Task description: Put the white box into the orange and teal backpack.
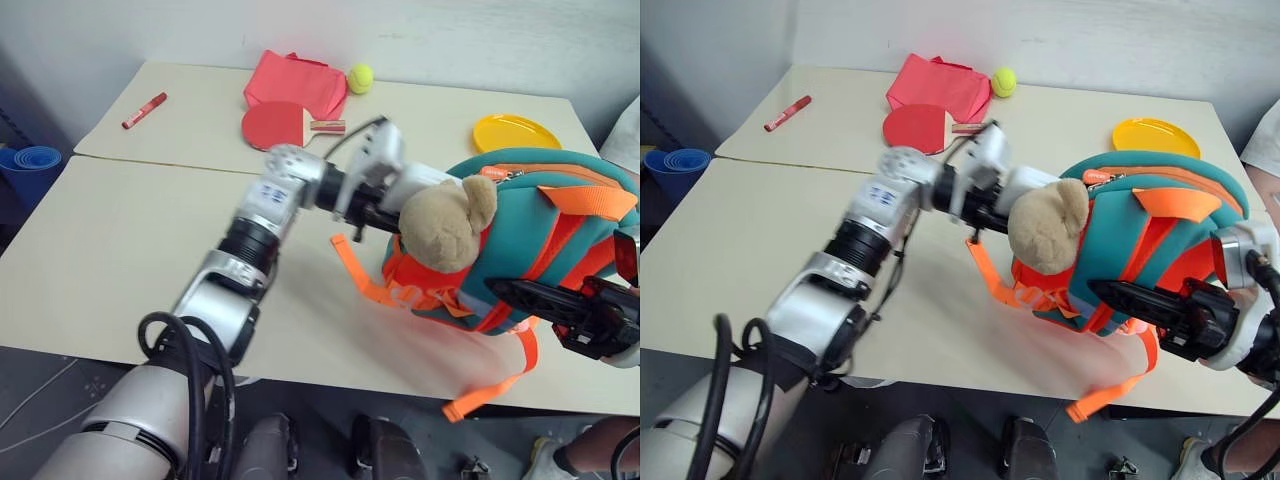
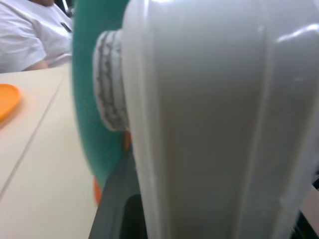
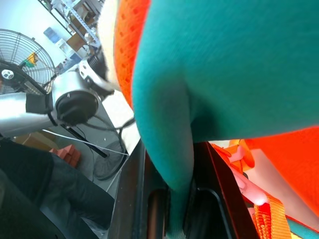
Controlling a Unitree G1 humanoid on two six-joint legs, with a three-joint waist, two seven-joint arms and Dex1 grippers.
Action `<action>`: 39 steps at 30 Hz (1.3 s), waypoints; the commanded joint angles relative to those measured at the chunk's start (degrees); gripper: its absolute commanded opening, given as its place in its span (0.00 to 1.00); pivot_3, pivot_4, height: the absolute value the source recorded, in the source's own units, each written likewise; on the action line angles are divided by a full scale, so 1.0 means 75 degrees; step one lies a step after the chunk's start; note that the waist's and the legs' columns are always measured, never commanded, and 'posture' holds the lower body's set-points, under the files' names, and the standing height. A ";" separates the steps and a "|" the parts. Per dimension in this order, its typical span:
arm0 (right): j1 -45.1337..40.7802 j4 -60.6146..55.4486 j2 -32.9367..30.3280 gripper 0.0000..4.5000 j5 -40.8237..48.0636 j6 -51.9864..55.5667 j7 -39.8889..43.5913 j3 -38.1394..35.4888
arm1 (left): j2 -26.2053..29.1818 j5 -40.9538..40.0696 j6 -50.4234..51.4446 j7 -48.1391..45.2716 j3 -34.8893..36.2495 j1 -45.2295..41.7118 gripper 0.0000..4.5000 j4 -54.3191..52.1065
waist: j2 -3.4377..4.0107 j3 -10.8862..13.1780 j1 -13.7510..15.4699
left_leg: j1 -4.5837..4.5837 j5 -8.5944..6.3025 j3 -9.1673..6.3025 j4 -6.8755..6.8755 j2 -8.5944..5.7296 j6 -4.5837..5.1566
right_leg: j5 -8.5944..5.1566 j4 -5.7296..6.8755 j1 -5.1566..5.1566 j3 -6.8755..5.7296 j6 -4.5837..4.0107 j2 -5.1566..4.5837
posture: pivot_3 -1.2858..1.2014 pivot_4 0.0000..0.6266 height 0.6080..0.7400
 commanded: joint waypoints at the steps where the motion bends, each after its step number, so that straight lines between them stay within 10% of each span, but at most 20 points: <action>1: 0.0106 -0.0321 0.0183 0.00 0.0017 -0.0288 -0.0095 -0.0347 | -0.0574 0.0081 0.0217 0.0539 -0.0161 0.0171 0.29 -0.0588 | 0.0000 0.0000 -0.0014 | -0.0001 -0.0001 0.0000 0.0000 0.0000 0.0002 | 0.0001 -0.0003 0.0000 -0.0001 0.0001 -0.0001 | 0.52 0.24 1.00; 4: 0.0266 -0.0523 0.0403 0.00 0.0009 -0.0443 -0.0225 -0.0361 | -0.1004 0.0115 0.0062 0.1157 -0.0031 0.0352 0.29 -0.0563 | 0.0003 -0.0002 -0.0011 | 0.0002 -0.0001 -0.0001 0.0001 0.0002 0.0003 | 0.0002 -0.0036 0.0003 0.0000 0.0003 -0.0009 | 0.52 0.24 1.00; 13: 0.0415 -0.0800 0.0838 0.00 -0.0230 -0.0940 -0.0630 -0.0268 | 0.0003 -0.1025 0.0107 -0.0122 0.1010 0.0812 0.89 -0.1374 | 0.0015 -0.0007 -0.0160 | 0.0006 0.0007 -0.0004 -0.0001 0.0005 0.0002 | 0.0006 -0.0027 0.0002 0.0018 0.0008 -0.0046 | 0.52 0.24 1.00; 21: 0.0310 -0.0773 0.0940 0.00 -0.0684 -0.1210 -0.0586 0.0035 | 0.1893 -0.1496 -0.0740 -0.2142 0.1543 0.1365 0.89 -0.1493 | 0.0024 -0.0010 -0.0184 | 0.0019 0.0010 0.0010 0.0000 0.0000 -0.0003 | 0.0006 -0.0022 0.0004 0.0014 0.0008 -0.0002 | 0.52 0.24 1.00; 39: 0.0216 -0.0541 0.0830 0.00 -0.1207 -0.1174 -0.0119 0.0411 | 0.0872 -0.2225 -0.0077 -0.0257 0.1309 0.2573 0.81 -0.4497 | 0.0026 -0.0012 -0.0168 | 0.0024 0.0014 -0.0002 0.0008 -0.0023 0.0019 | 0.0018 -0.0007 0.0032 0.0078 0.0030 -0.0018 | 0.52 0.24 1.00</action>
